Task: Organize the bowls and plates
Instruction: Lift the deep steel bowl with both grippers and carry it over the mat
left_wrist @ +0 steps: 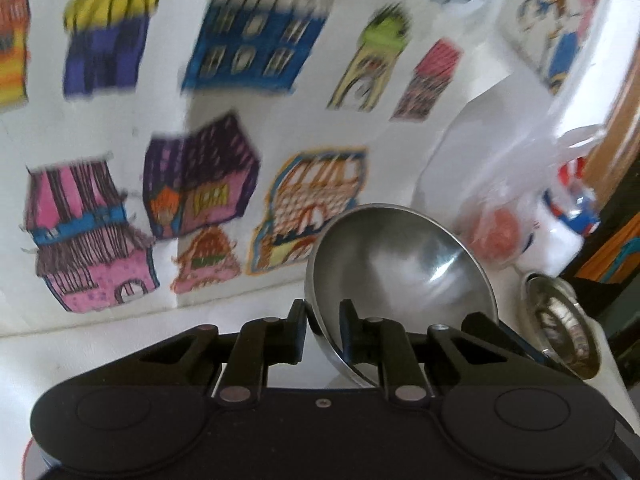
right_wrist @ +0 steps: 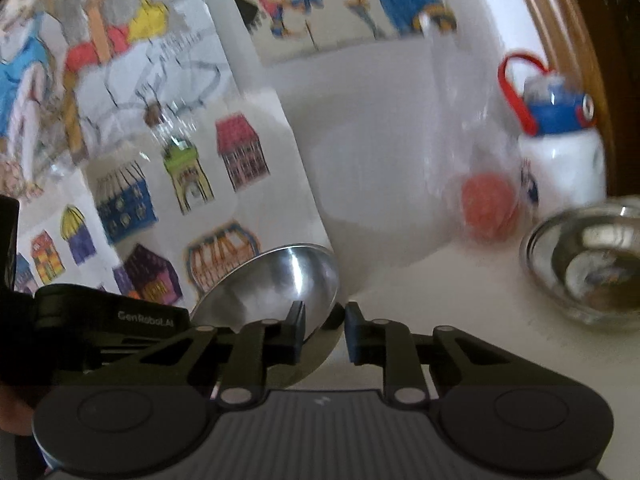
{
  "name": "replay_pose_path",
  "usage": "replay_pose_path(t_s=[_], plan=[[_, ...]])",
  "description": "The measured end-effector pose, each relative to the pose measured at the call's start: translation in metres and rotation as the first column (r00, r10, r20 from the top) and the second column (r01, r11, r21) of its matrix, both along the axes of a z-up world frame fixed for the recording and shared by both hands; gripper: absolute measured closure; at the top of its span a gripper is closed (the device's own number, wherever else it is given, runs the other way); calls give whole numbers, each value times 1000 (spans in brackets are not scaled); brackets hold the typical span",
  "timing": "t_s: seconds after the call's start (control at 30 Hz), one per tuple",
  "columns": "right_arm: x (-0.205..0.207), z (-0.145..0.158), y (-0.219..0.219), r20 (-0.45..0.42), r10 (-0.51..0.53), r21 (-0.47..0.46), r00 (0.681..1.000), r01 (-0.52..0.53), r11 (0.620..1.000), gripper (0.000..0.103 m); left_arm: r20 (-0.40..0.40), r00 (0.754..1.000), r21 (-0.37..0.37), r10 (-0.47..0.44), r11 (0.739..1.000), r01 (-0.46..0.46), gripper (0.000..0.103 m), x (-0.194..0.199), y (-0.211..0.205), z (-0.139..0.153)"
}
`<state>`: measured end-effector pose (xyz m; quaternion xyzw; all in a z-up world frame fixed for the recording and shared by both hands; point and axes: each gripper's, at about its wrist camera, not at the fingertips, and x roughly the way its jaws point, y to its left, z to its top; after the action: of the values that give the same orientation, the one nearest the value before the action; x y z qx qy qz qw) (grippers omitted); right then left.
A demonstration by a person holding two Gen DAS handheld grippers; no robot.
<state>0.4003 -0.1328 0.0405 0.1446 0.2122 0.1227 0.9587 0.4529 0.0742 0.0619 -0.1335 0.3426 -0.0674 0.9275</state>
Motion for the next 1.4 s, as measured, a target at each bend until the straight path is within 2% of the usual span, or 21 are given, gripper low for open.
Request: replay_pose_path(t_s=[0.2,0.43,0.6,0.73,1.07,1.4], plan=[[-35,22,-12,62,-11,16,998,11,1000,80,120,992,22,-37,999,34,84,-46,-8,37],[-98,51,-24,95,18,-29,995,-15,999,80,172,982,12,-78,997,77,84,-119,-9,56],[-146,65,-26,102,48,-81,994,-39,996,80,156,984,-14,-90,996,94,83,-164,-7,58],[-175,68,-28,69,77,-94,995,-70,993,80,147,985,-31,-94,995,100,83,-193,-2,51],[-231,55,-27,3,135,-119,991,-134,984,80,109,988,-5,-112,994,113,82,-256,6,35],[-266,38,-18,-92,203,-159,975,-216,963,80,-6,991,8,-136,991,136,81,-295,18,4]])
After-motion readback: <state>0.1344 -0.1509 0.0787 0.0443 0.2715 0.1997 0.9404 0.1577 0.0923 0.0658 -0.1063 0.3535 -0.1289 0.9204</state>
